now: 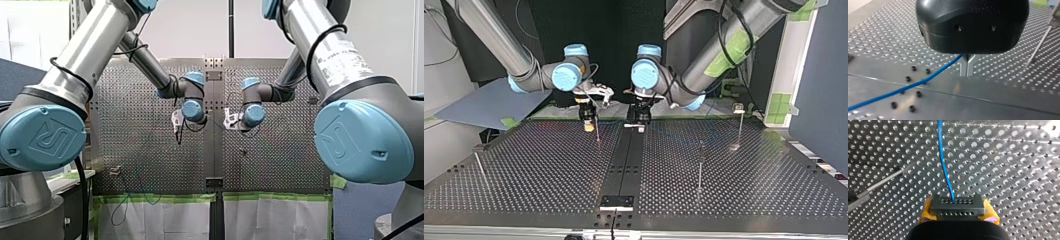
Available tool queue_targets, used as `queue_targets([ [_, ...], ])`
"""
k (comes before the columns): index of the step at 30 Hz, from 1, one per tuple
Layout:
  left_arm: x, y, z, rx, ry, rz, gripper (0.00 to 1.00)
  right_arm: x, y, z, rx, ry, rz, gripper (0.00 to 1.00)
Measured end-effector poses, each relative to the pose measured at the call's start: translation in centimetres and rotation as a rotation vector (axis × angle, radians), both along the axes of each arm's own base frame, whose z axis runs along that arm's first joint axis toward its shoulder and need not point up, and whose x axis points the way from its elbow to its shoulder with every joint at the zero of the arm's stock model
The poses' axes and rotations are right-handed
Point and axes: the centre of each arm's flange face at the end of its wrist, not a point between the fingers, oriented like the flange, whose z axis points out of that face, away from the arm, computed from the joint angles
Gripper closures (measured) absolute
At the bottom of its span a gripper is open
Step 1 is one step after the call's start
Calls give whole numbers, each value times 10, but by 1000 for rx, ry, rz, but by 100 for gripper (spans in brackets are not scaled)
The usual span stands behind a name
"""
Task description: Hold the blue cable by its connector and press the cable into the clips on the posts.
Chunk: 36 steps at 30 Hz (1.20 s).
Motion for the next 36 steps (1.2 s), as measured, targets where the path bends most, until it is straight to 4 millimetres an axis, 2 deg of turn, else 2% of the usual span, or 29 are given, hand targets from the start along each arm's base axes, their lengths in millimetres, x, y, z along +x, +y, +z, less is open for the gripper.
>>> queue_targets([
  [7,-8,-19,-38,15,15,-30,100,-9,11,-15,-6,-3,-3,100],
  [19,-40,-67,-65,-66,-27,-79,100,-35,29,-54,7,-28,-24,100],
  [26,-47,-78,-70,-82,-50,-85,100,-47,28,-65,-3,-62,-37,100],
  [30,-50,-81,-81,-80,-46,-88,100,-56,27,-75,-2,-76,-40,100],
  [36,-55,-89,-98,-81,-45,-102,100,-80,26,-108,34,-80,-48,100],
])
